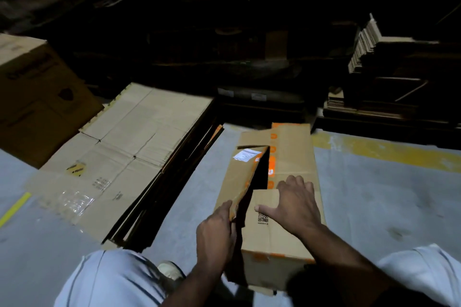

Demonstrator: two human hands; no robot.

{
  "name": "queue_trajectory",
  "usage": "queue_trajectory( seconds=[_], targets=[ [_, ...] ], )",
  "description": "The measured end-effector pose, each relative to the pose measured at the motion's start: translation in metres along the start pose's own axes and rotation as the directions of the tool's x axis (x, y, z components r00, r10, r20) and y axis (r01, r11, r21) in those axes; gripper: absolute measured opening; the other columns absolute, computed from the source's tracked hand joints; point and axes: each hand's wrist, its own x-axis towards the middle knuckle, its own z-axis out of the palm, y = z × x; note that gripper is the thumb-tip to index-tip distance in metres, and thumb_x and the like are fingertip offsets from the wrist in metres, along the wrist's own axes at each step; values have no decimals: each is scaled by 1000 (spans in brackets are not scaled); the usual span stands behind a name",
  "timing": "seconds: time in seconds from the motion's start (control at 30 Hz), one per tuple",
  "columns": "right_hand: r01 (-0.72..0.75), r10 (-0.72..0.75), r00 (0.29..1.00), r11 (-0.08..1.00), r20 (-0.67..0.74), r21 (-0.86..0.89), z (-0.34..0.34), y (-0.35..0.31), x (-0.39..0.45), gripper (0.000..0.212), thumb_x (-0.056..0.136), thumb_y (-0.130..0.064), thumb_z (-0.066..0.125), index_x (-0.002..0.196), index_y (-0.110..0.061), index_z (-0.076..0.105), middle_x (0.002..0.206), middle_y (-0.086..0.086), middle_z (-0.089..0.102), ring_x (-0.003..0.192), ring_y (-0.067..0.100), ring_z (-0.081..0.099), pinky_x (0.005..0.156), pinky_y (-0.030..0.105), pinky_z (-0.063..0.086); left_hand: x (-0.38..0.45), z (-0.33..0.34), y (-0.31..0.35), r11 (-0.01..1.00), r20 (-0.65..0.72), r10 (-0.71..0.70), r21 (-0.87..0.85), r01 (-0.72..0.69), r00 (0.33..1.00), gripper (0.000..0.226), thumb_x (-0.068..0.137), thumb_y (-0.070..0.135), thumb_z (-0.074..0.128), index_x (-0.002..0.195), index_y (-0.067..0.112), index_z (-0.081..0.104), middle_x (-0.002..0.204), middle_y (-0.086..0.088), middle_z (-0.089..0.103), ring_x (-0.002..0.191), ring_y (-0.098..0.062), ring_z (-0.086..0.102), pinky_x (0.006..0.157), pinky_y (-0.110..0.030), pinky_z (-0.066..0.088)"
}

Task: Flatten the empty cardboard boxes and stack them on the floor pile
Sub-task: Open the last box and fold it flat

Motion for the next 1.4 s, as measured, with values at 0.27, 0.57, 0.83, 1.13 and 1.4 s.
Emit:
queue_trajectory(
  seconds=[0.27,0.57,0.83,1.13,1.4],
  targets=[
    [213,-189,868,977,-460,-1,-55,-12,-23,59,72,-78,64,84,-20,58,84,-3,51,81,20,45,73,37,34,39,-24,-1,866,-142,-313,-448,221,939,22,90,15,57,70,20,49,68,-6,61,70,-31,61,57,-36,42],
    [347,-349,901,936,-259,-54,-70,-23,-99,44,52,-39,93,80,-23,64,74,-3,59,67,19,56,56,32,46,53,-24,-20,679,50,-343,-677,284,938,23,88,39,73,77,19,73,70,3,71,69,-17,68,60,-33,52],
    [-74,-83,961,841,263,536,-44,-11,-117,76,66,-99,31,101,-37,55,104,-16,48,101,2,46,91,30,43,31,-18,-10,856,-10,-239,-475,205,971,8,82,15,63,77,20,68,70,4,68,70,-20,66,60,-35,52],
    [-241,230,970,949,74,204,-12,-14,-81,111,74,-70,70,155,-9,25,149,9,42,139,29,39,95,38,51,0,-4,-3,947,-265,-202,-297,120,943,47,78,6,67,121,23,70,97,1,76,86,-24,70,71,-33,52],
    [-375,411,909,879,-70,296,-19,17,-79,56,98,-16,48,152,-19,34,97,6,69,78,28,67,62,33,47,11,-23,-5,719,-332,-525,-665,199,784,20,91,12,63,107,4,72,90,-15,73,83,-37,69,71,-34,47]
  ],
)
